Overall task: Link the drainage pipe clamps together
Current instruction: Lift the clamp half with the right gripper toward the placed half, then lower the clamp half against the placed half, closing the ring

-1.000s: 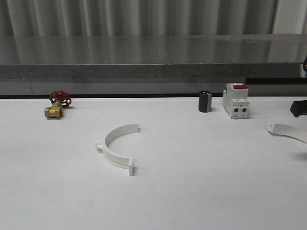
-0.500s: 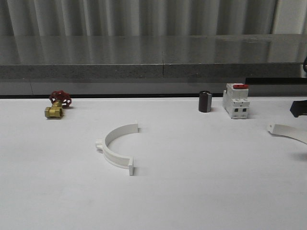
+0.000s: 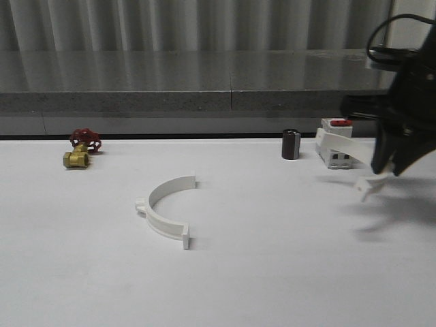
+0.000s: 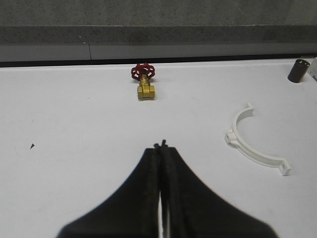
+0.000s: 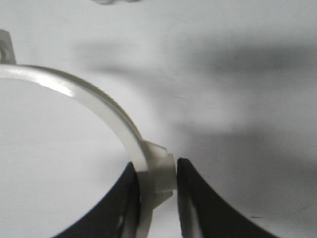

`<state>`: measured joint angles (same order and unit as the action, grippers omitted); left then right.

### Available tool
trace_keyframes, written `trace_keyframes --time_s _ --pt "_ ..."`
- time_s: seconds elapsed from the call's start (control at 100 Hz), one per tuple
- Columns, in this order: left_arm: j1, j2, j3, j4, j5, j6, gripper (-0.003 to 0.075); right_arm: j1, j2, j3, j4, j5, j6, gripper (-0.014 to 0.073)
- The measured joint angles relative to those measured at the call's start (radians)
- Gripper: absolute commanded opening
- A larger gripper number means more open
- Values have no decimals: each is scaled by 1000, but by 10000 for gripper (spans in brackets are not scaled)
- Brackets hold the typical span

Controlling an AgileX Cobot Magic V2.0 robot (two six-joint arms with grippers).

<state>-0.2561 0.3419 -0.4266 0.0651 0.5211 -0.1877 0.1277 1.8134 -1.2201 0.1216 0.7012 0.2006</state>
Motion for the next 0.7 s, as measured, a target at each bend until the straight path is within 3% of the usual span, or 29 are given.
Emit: trace_keyframes --time_s 0.36,0.7 --pt "0 0 0 0 0 0 -20 254 54 -93 -254 39 479 24" --pt "0 0 0 0 0 0 -20 390 176 -194 -298 57 614 24"
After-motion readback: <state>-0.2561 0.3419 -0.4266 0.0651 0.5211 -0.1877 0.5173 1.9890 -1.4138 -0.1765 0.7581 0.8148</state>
